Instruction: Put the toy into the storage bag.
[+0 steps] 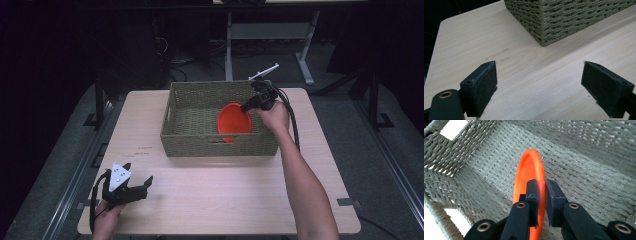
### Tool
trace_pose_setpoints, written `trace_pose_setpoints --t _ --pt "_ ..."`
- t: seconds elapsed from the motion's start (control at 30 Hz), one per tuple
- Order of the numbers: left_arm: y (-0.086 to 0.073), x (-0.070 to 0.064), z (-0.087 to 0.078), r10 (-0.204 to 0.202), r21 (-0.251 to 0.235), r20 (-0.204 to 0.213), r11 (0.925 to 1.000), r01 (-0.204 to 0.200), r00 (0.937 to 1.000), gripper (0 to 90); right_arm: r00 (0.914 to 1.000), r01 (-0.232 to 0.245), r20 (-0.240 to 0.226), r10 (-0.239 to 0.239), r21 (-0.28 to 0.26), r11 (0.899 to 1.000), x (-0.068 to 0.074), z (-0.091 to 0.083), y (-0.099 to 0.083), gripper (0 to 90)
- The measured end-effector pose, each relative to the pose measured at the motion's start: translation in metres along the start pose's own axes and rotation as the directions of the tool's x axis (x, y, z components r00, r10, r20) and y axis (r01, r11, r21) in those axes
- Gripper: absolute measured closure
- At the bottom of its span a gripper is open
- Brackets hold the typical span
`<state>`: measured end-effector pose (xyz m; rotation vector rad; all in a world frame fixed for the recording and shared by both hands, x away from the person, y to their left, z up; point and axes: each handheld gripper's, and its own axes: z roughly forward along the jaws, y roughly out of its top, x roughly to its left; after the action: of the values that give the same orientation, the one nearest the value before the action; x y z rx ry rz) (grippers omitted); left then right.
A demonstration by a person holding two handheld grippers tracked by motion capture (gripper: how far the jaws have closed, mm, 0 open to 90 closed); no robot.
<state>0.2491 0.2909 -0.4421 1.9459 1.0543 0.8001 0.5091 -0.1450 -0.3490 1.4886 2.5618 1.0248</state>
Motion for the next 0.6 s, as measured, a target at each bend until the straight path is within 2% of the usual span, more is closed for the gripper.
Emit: trace_pose_setpoints --t 0.1,0.17,0.4,0.47,0.6 --pt "0.0004 0.0001 0.0009 0.007 0.0 0.002 1.0 -0.007 1.0 12.8 0.9997 -0.019 -0.012 0.019 0.017 1.0 -0.0035 -0.0012 -0.0013 79.3" --pt "0.0006 -0.0002 0.0012 0.005 0.0 0.002 1.0 -0.005 1.0 12.8 0.9992 -0.03 -0.026 0.031 0.023 0.999 -0.0055 -0.0018 -0.0016 75.1" --pt "0.0004 0.0002 0.0014 -0.004 -0.004 -0.004 1.0 0.004 1.0 12.8 0.9997 -0.025 0.011 0.024 0.049 0.998 -0.0049 -0.0028 -0.002 68.8" --pt "0.0004 0.0003 0.0016 -0.007 -0.001 -0.005 1.0 0.007 1.0 12.8 0.9994 -0.03 0.021 0.029 0.042 0.999 -0.0051 -0.0038 -0.0022 66.1" --pt "0.0003 -0.0001 0.0022 -0.004 0.0 -0.002 1.0 0.004 1.0 12.8 0.9993 -0.032 0.022 0.031 0.045 0.999 -0.0064 -0.0046 -0.0022 64.8"
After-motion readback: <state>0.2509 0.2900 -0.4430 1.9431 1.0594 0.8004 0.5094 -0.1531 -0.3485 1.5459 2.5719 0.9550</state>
